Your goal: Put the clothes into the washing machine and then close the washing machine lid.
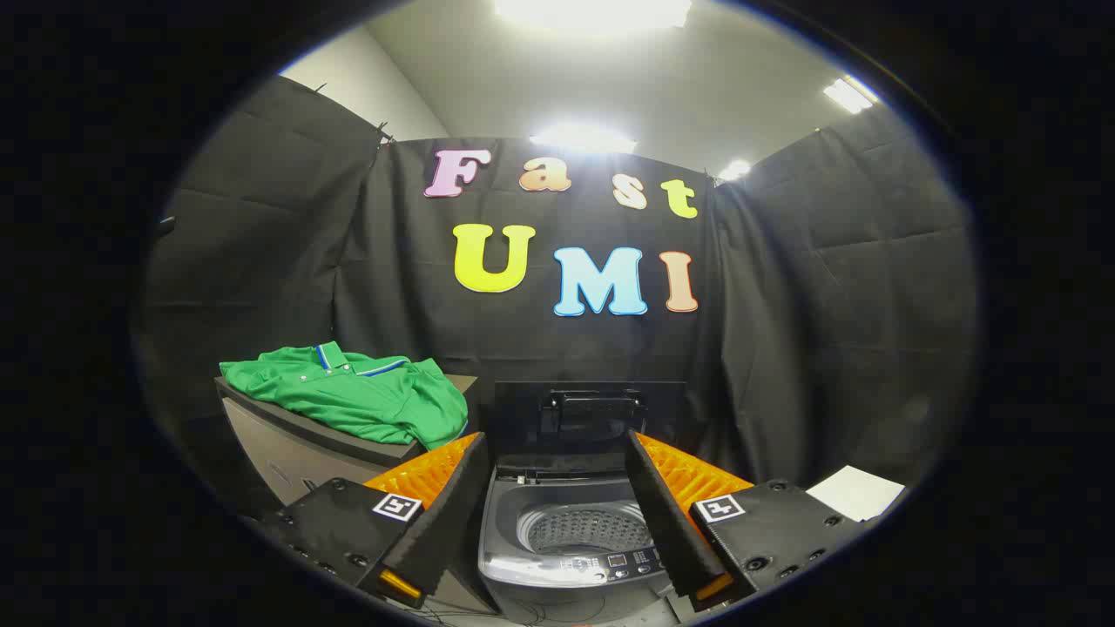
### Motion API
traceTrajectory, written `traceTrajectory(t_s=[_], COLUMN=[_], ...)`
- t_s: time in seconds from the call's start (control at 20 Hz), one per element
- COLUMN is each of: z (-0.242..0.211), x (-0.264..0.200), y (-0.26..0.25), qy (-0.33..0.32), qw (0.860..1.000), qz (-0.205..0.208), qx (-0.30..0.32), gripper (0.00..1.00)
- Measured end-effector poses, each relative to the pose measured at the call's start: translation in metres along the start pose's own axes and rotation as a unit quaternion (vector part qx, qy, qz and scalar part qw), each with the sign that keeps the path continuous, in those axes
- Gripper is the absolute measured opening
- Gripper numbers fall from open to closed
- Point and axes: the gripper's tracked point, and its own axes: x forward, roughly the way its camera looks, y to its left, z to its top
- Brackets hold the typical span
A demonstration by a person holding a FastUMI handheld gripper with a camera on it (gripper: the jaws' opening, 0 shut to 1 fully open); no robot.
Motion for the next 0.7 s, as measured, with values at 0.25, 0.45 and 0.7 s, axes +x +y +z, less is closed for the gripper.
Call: traceTrajectory(t_s=[0.25, 0.45, 0.7], z=[-0.004, 0.000, 0.002], x=[0.002, 0.003, 0.005], y=[0.006, 0.008, 0.010], qy=[0.003, 0.000, 0.000], qw=[1.000, 1.000, 1.000], qz=[-0.002, -0.002, -0.003], qx=[0.005, 0.005, 0.005], gripper=[0.98, 0.98, 0.98])
